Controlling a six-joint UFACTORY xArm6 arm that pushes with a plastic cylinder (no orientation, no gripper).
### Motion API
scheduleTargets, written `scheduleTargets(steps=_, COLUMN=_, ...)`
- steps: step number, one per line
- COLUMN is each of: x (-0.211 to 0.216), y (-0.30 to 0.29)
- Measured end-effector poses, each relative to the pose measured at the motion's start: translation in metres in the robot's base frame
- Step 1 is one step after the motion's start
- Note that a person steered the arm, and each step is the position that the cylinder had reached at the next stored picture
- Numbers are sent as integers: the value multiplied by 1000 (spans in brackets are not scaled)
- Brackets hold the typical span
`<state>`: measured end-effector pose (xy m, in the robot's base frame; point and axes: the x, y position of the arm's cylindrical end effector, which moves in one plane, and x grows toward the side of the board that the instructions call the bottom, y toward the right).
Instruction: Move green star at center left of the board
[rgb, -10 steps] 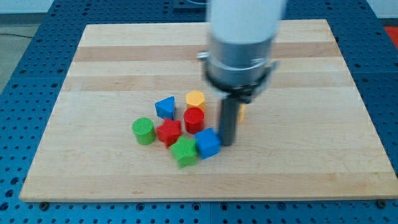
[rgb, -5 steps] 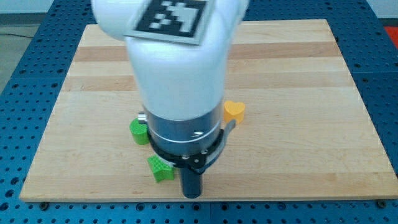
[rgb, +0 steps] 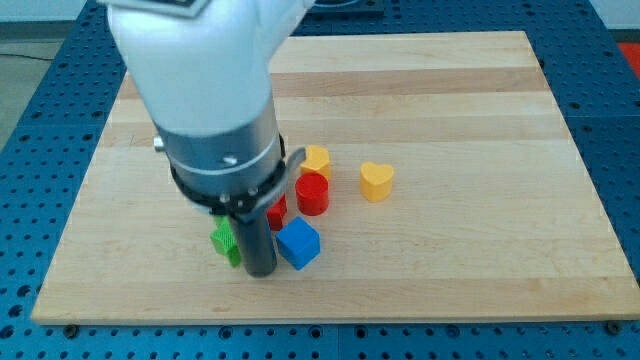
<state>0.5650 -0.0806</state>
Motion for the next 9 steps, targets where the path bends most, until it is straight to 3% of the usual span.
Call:
scheduleTargets(steps=2, x=-29, y=21)
scheduleTargets(steps=3, x=-11, y=-16)
scheduleTargets(steps=4, x=-32, y=-96)
scheduleTargets(steps=5, x=-65, y=-117)
scheduleTargets(steps=6, x=-19, y=-67)
scheduleTargets(steps=7, x=36, y=-80)
scheduleTargets(steps=8, x=-17, y=-143)
scheduleTargets(steps=9, x=-79, y=-150)
